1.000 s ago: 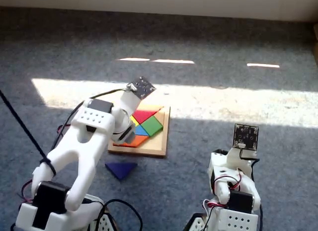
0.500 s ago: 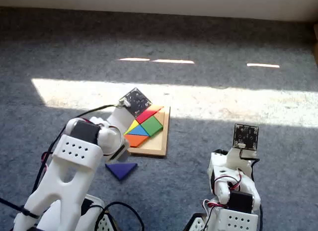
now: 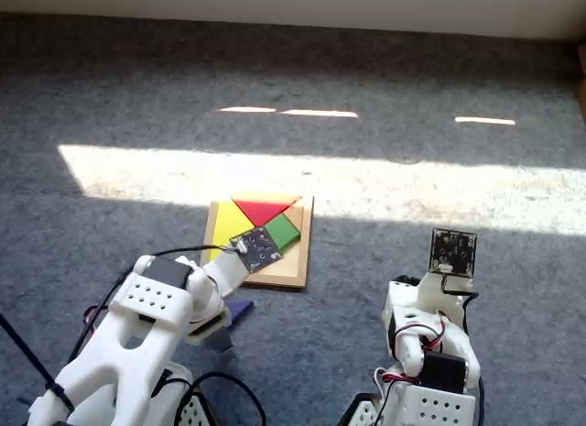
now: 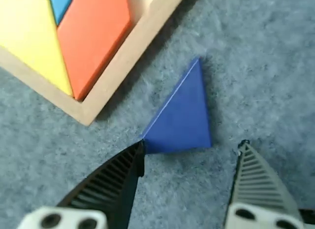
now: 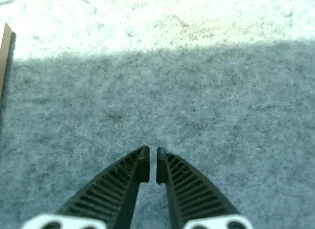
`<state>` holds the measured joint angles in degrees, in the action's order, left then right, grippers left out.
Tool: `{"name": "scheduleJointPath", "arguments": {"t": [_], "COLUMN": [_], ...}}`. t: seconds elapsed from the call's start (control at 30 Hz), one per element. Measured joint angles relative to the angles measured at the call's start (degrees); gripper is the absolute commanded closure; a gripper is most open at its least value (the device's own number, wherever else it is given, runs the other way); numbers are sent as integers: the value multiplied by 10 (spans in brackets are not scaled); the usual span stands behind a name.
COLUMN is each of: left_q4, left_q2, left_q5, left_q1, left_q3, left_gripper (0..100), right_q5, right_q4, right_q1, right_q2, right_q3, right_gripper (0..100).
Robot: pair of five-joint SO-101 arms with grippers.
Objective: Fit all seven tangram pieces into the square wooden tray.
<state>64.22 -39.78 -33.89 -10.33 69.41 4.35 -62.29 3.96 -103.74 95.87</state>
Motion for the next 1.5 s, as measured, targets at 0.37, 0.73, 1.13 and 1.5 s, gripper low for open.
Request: {"name": "scheduleJointPath", "arguments": {"t": [0.37, 0.73, 1.13, 1.5], "left_q4": [-69, -69, -69, -60], "left_q2": [0, 0, 0, 0], "left_q5": [-5, -5, -38, -155], "left_q1": [-3, -19, -34, -35], "left_q3": [17, 22, 22, 26], "left_gripper": [750, 755, 752, 755], "right_q5": [0, 0, 0, -1], "right_q4": [0, 0, 0, 0], "right_q1": [0, 0, 0, 0], "right_q2": [0, 0, 0, 0], "right_q3": [0, 0, 0, 0], "right_gripper": [957, 957, 957, 957]}}
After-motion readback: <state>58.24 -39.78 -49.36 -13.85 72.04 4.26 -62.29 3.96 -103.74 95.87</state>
